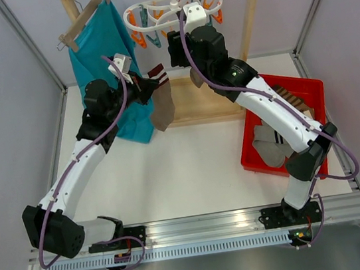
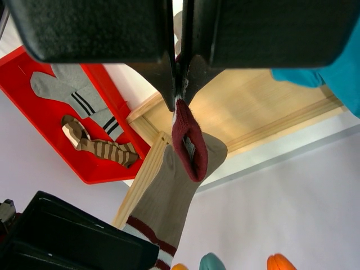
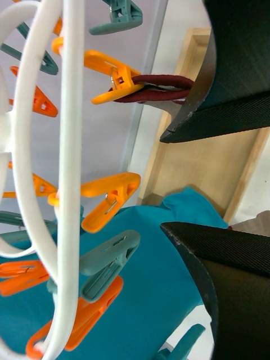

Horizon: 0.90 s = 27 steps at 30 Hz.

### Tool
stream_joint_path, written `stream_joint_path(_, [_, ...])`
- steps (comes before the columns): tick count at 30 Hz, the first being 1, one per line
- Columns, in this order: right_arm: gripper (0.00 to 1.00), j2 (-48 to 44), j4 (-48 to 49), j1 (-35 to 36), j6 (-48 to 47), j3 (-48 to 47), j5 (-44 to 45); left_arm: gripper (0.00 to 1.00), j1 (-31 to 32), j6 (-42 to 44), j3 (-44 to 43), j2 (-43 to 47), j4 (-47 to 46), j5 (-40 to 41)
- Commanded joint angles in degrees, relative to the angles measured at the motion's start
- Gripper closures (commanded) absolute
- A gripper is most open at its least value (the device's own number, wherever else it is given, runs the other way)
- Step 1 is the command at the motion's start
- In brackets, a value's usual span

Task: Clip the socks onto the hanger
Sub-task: Open the clamp at the hanger.

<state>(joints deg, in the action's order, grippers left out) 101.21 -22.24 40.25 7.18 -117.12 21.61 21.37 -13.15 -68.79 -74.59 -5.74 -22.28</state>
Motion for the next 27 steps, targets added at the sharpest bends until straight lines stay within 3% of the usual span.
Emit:
stream_joint_path(1, [0.36, -0.75, 5.27, 1.32, -3.84, -0.30, 4.06, 0.98, 0.17, 2.42, -0.90, 1.90, -0.59, 1.45])
stream_joint_path(27, [0.33, 4.79, 12.74, 2.29, -9.11, -2.94, 5.02, 0.98, 0.17, 4.18, -1.52, 1.02, -0.06, 0.31])
